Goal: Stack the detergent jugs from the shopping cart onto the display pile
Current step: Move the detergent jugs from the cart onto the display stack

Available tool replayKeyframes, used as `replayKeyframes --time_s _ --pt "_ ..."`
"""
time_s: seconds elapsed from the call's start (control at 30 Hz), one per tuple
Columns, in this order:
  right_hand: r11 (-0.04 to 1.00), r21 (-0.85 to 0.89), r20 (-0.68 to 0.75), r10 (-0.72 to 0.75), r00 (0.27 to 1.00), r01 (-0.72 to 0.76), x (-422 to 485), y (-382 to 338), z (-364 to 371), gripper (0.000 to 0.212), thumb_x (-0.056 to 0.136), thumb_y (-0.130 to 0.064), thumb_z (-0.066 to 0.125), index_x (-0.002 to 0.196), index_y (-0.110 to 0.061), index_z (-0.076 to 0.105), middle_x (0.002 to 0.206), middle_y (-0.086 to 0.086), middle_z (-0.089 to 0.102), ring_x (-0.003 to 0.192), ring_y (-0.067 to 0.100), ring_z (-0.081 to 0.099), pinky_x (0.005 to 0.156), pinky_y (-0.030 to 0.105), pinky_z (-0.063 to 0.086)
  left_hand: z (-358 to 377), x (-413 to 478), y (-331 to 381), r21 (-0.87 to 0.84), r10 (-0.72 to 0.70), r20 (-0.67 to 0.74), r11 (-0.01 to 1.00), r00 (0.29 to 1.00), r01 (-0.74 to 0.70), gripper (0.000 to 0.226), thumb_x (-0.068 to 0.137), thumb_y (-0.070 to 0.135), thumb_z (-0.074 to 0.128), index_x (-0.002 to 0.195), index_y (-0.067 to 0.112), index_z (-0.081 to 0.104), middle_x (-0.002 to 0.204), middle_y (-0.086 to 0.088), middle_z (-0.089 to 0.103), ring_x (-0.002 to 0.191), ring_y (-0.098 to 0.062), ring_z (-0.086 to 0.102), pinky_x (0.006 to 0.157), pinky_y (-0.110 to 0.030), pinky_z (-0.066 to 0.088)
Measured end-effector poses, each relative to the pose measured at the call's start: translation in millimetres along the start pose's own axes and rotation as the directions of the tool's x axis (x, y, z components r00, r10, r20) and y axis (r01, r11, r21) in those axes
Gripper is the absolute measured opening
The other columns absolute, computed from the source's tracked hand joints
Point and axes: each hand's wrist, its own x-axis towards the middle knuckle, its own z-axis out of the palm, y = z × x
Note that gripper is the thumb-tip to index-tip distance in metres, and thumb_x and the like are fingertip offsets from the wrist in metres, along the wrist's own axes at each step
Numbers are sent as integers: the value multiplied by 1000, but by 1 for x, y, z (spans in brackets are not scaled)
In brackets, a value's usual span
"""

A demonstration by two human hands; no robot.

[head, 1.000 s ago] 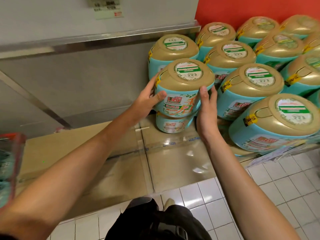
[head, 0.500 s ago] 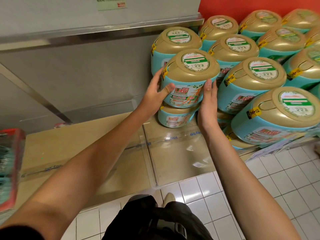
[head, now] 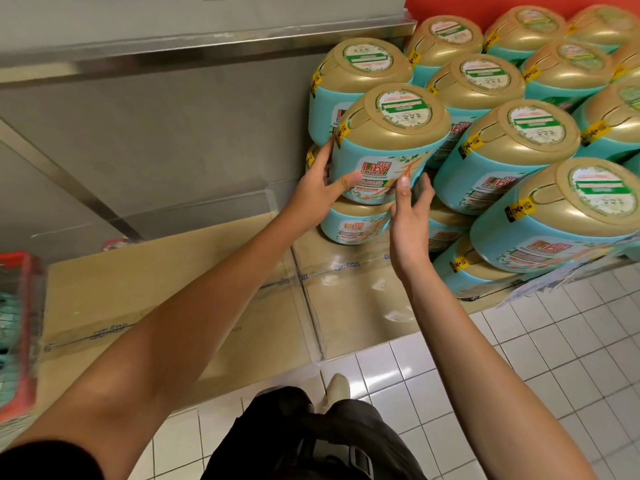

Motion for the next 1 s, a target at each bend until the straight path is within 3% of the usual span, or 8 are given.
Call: replayKeyframes --time_s 0.13,0.27,0.4,0.6,0.67,0.77,0.87,1.0 --pt "998 47 -14 38 999 -38 1 3 0 82 104 -54 56 168 -24 15 168 1 37 149 13 45 125 45 39 -4 1 -9 3 -55 5 998 998 55 93 86 50 82 161 23 33 151 -2 60 135 -20 62 113 -49 51" --pt "998 52 20 33 999 -34 -2 5 -6 84 101 -47 63 166 -16 20 160 -1 46 146 12 49 124 44 41 -4 -5 -13 51 -87 -23 995 996 88 84 91 47 73 160 22 34 142 9 63 130 -12 65 103 -30 56" --pt "999 34 63 26 998 -28 -13 4 -18 69 105 -36 60 162 -13 29 158 0 48 147 12 48 125 45 39 4 -18 -8 52 -82 -105 995 991 88 66 106 27 61 163 15 29 155 -11 53 141 -22 56 116 -41 48" --pt "1000 18 214 -9 977 5 -45 4 -55 60 97 -45 62 152 -27 45 145 -12 57 140 7 54 123 43 42 17 -80 1 116 -140 -359 974 923 193 59 99 41 58 152 18 48 145 -11 59 103 12 60 90 -6 47" --pt "998 65 276 -6 961 -13 -55 1 -70 48 96 -42 63 142 -29 55 142 -6 62 136 7 59 120 42 45 31 -103 12 81 -170 -438 970 883 227 62 89 45 56 145 18 54 129 -7 66 95 7 61 90 -19 49" --pt "997 76 389 -14 921 -17 -75 -2 -100 38 94 -43 65 131 -36 62 140 -1 65 134 10 60 118 44 47 60 -147 19 80 -150 -540 970 828 228 62 88 48 55 143 18 56 115 2 65 103 -11 63 98 -45 54" --pt "999 27 512 12 859 -30 -96 6 -128 35 96 -35 61 131 -33 62 138 1 66 133 14 62 117 48 48 89 -202 18 2 -148 -587 983 796 184 64 91 48 56 141 10 53 128 -7 61 119 -22 60 100 -42 52" --pt "995 -56 641 98 761 -80 -125 25 -153 27 103 -25 61 130 -23 65 130 4 71 127 22 67 108 45 56 122 -281 2 -160 -221 -658 975 720 153 33 112 25 43 135 7 57 129 -5 64 121 -25 63 105 -48 49"
